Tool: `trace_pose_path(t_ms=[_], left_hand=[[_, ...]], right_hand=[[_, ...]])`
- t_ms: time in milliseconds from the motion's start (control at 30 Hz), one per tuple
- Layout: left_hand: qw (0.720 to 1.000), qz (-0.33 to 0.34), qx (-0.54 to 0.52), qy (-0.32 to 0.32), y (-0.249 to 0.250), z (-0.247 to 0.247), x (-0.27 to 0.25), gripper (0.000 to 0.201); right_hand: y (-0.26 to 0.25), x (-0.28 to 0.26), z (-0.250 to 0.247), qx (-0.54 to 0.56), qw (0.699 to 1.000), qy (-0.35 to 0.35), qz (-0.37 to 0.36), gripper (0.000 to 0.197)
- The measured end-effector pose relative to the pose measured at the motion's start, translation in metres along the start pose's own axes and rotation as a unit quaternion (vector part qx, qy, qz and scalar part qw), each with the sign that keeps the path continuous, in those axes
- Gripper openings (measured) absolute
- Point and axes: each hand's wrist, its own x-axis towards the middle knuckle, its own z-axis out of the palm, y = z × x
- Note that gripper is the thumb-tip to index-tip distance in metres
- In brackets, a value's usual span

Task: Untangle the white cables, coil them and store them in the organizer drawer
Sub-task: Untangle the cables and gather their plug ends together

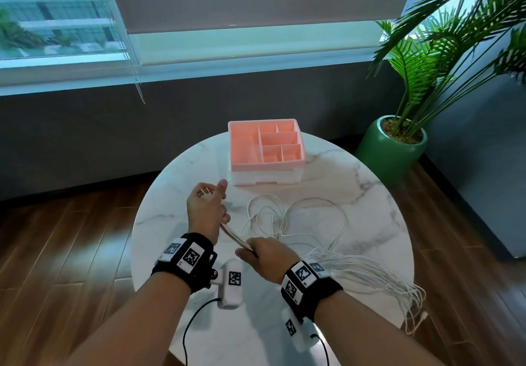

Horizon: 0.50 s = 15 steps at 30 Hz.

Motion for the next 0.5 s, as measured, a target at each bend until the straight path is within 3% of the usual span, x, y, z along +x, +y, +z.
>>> trace_pose_path(t_ms=[167,300,400,500], left_hand=[[0.997,-0.041,-0.053,-0.037,-0.004,-0.002,-0.002,0.036],[0.971,-0.142,-0.141,-0.132,-0.005,-0.008,-0.003,0.018],[0.956,-0.199,-0.111,-0.184,-0.014,-0.006,-0.013,0.017],[0.959,-0.210,-0.080,-0.174,-0.017,-0.002,-0.020,0.014]], right_hand=[[0.004,-0.001,-0.009,-0.022,1.000,0.008,0.007,0.038],[0.001,0.005,-0.014,-0.026,0.999,0.021,0.006,0.038],[-0.001,0.010,-0.017,-0.022,0.999,0.030,0.006,0.042],[-0.003,0.012,-0.018,-0.030,0.999,0.036,0.004,0.046]])
